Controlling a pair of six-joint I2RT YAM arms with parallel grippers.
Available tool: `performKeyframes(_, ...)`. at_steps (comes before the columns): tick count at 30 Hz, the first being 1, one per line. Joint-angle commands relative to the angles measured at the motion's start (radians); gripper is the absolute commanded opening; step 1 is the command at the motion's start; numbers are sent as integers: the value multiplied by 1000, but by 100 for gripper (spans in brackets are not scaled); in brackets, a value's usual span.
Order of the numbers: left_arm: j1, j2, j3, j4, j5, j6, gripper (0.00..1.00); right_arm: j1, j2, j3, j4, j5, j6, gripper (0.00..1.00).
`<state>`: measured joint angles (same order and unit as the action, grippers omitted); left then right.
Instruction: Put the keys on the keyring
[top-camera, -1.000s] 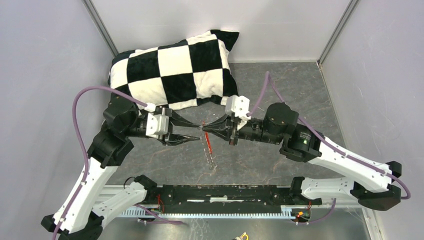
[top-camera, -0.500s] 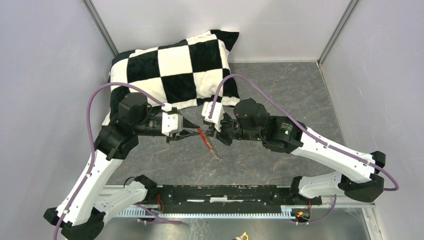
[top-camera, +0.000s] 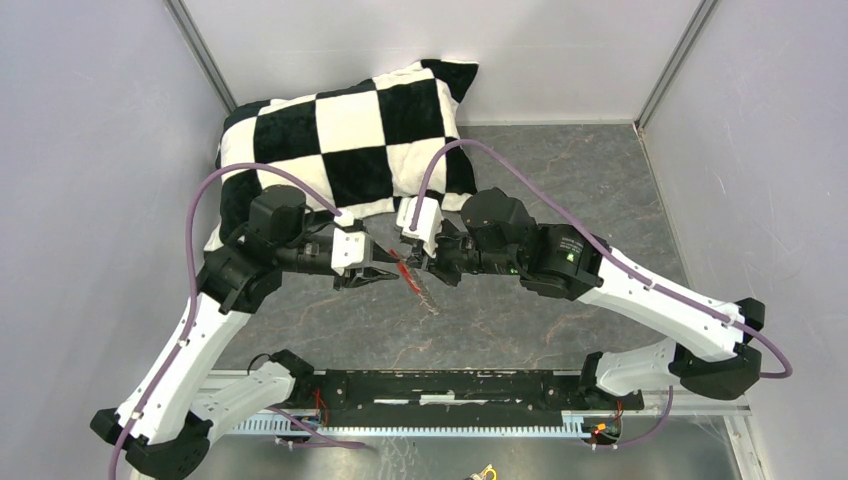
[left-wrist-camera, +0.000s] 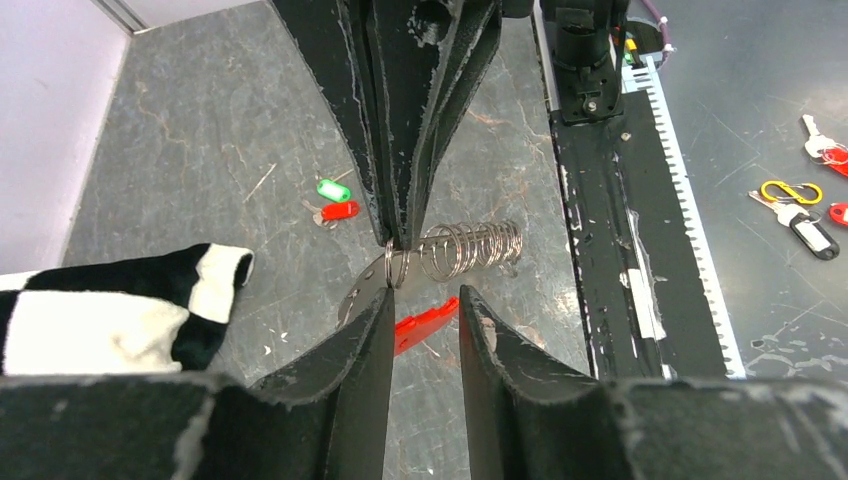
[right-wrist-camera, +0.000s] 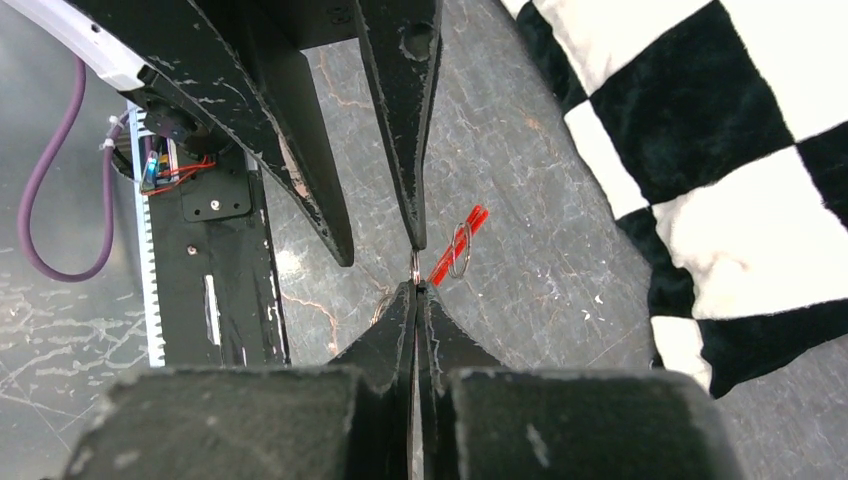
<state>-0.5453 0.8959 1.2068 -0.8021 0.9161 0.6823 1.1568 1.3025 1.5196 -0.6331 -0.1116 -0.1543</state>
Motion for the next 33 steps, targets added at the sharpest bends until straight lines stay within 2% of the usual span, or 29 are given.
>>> performKeyframes(1, -1, 16, 12, -1, -5, 13, 37, 12, 10, 57, 26, -22, -13, 1)
performKeyframes(9, -1, 25, 17, -1, -9, -13, 34, 21, 19, 59, 63, -45, -11, 1)
performKeyframes(11, -1, 25, 17, -2, -7, -11, 28, 23, 27, 65, 66, -48, -10, 1)
performKeyframes(16, -1, 22, 21, -1, 15, -12, 5, 31, 37, 67, 80, -52, 0, 1)
performKeyframes(19, -1, 13, 11, 0, 37, -6, 2, 32, 38, 61, 111, -64, 21, 1)
performKeyframes(20, -1, 10, 9, 0, 45, 1, 2, 31, 36, 58, 127, -65, 34, 5)
performKeyframes(22, -1, 4, 7, -1, 59, 14, 2, 33, 18, 41, 162, -61, 59, 26)
performKeyframes(24, -1, -2, 8, 24, 62, 5, 2, 30, -24, 12, 198, -29, 85, 36)
performKeyframes(27, -1, -39, -27, 149, 44, -90, 2, 18, -139, -75, 284, 27, 121, 52)
performKeyframes(29, -1, -71, -53, 230, 64, -138, 2, 4, -216, -145, 335, 47, 146, 57)
performKeyframes(33, -1, -94, -59, 354, 176, -251, 2, -16, -331, -247, 385, 85, 193, 58)
